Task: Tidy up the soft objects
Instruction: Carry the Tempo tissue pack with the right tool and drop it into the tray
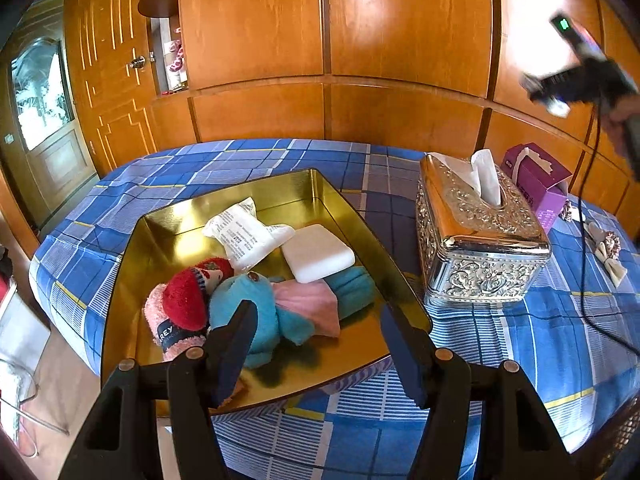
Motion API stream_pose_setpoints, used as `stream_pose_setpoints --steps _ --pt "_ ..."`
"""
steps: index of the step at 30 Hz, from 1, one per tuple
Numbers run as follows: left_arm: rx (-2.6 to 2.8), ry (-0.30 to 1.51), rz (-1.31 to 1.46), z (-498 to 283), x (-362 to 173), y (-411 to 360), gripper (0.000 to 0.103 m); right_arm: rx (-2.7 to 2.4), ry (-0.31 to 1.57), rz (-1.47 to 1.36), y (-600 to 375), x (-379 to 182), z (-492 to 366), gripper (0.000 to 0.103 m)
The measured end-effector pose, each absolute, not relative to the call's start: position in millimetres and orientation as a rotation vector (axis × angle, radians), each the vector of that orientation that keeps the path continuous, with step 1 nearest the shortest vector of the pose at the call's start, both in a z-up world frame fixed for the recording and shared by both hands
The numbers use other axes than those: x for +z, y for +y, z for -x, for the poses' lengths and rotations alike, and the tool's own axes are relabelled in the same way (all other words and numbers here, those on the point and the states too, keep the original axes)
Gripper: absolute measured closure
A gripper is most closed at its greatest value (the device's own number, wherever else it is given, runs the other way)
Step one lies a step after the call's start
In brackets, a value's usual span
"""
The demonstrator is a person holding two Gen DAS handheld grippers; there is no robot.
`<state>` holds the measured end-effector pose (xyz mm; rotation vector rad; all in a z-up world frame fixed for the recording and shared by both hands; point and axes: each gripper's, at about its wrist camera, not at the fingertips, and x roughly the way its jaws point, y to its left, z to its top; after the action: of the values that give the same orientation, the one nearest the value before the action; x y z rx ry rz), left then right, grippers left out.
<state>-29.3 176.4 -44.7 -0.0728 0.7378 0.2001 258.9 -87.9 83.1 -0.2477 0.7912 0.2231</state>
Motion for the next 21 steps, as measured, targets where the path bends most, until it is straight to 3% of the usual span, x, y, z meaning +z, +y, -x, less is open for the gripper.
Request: stream_pose_setpoints --steps 11,21 --pt "0.228 0.730 0.081 36 -43 187 0.038 0.618 0.736 0.366 36 75 -186 0.051" --pt "0.306 0.734 0.109 43 -44 209 0.038 0.808 0.879 0.345 85 32 -145 0.051"
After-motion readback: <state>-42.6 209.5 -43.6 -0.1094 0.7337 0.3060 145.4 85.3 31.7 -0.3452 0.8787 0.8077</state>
